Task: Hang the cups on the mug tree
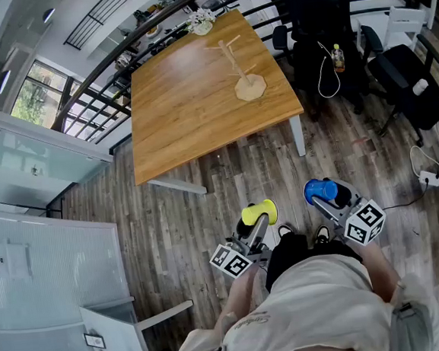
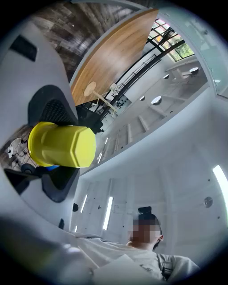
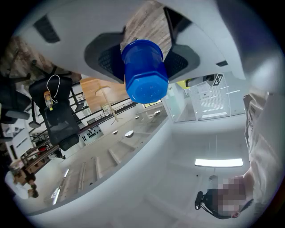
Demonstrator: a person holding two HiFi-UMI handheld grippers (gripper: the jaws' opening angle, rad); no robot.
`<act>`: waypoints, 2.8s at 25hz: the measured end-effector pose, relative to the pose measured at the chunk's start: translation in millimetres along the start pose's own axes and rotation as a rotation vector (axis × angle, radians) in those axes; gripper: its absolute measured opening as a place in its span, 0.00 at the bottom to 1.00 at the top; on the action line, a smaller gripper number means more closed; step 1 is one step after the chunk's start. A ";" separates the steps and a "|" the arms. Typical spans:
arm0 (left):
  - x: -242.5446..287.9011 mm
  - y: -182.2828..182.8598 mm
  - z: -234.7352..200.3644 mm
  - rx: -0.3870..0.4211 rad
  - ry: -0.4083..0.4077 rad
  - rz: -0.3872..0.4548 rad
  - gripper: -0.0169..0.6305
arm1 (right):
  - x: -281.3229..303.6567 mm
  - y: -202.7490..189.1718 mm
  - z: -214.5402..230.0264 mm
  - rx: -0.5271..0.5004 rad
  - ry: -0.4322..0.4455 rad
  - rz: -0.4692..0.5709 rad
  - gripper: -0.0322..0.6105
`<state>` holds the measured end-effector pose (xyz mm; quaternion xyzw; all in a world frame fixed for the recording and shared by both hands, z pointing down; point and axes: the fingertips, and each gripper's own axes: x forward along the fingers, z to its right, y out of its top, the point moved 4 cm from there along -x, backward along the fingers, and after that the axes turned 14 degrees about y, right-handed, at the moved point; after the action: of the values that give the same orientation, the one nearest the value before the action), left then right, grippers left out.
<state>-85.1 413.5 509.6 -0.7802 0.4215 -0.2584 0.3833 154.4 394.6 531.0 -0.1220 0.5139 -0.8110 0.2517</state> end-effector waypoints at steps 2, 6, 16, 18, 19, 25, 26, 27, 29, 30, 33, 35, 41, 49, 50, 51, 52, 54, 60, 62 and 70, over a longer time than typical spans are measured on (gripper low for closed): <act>-0.2 2.0 -4.6 -0.001 0.005 0.004 0.46 | 4.1 0.1 2.7 -0.003 -0.001 -0.003 0.45; 2.3 6.9 -14.6 -0.016 0.016 0.002 0.46 | 13.9 -0.5 8.4 0.007 -0.008 -0.001 0.45; 38.0 41.7 -43.1 -0.028 -0.030 -0.011 0.46 | 54.6 29.6 26.7 0.000 -0.064 0.035 0.45; 49.8 56.9 -47.7 -0.016 -0.050 0.002 0.46 | 67.4 40.3 27.4 -0.018 -0.058 0.025 0.45; 55.7 64.3 -50.6 -0.012 -0.060 0.011 0.46 | 74.2 42.9 30.2 -0.027 -0.056 0.013 0.45; 65.0 90.6 -83.9 -0.047 -0.098 0.033 0.46 | 108.4 55.0 34.5 -0.058 -0.076 0.034 0.45; 65.9 94.7 -93.4 -0.066 -0.100 0.031 0.46 | 115.0 58.3 33.8 -0.063 -0.084 0.049 0.45; 67.3 98.7 -102.9 -0.077 -0.101 0.025 0.46 | 122.0 61.0 33.7 -0.063 -0.092 0.061 0.45; 68.9 101.0 -116.7 -0.024 -0.099 -0.007 0.46 | 135.2 62.2 33.6 -0.050 -0.113 0.062 0.45; 68.7 97.3 -121.2 0.035 -0.099 -0.033 0.46 | 140.3 59.8 34.0 -0.047 -0.124 0.057 0.45; 76.8 85.4 -138.1 0.134 -0.118 -0.101 0.46 | 159.0 49.2 39.6 -0.066 -0.162 0.063 0.45; 86.6 86.1 -150.5 0.094 -0.126 -0.110 0.46 | 175.1 47.5 36.5 -0.056 -0.179 0.068 0.45; 106.0 92.5 -153.2 0.022 -0.176 -0.098 0.46 | 203.5 44.3 23.8 -0.109 -0.130 -0.033 0.45; 124.3 77.4 -168.5 -0.122 -0.116 -0.116 0.46 | 217.2 53.1 49.4 0.004 -0.116 0.025 0.45; 125.2 78.8 -169.9 -0.135 -0.107 -0.110 0.46 | 217.1 53.0 55.3 0.022 -0.109 0.035 0.45; 126.5 80.4 -170.9 -0.138 -0.097 -0.108 0.46 | 216.5 52.7 62.0 0.036 -0.103 0.046 0.45; 128.6 82.5 -171.3 -0.131 -0.088 -0.109 0.46 | 216.1 52.3 69.7 0.038 -0.097 0.052 0.45; 135.5 88.5 -171.6 -0.108 -0.066 -0.115 0.46 | 218.2 49.6 88.7 0.028 -0.088 0.036 0.45; 180.8 117.2 -177.9 -0.068 -0.024 -0.123 0.46 | 258.7 81.7 146.8 -0.083 0.004 0.001 0.45; 205.6 120.7 -175.6 -0.074 -0.026 -0.141 0.46 | 265.6 90.2 163.9 -0.100 0.030 0.003 0.45; 287.6 135.9 -164.2 -0.120 0.008 -0.110 0.46 | 262.1 116.2 243.1 -0.115 0.038 -0.043 0.45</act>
<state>-119.7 57.3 515.7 -0.8226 0.3944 -0.2566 0.3194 77.2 26.9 518.5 -0.1321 0.5615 -0.7875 0.2170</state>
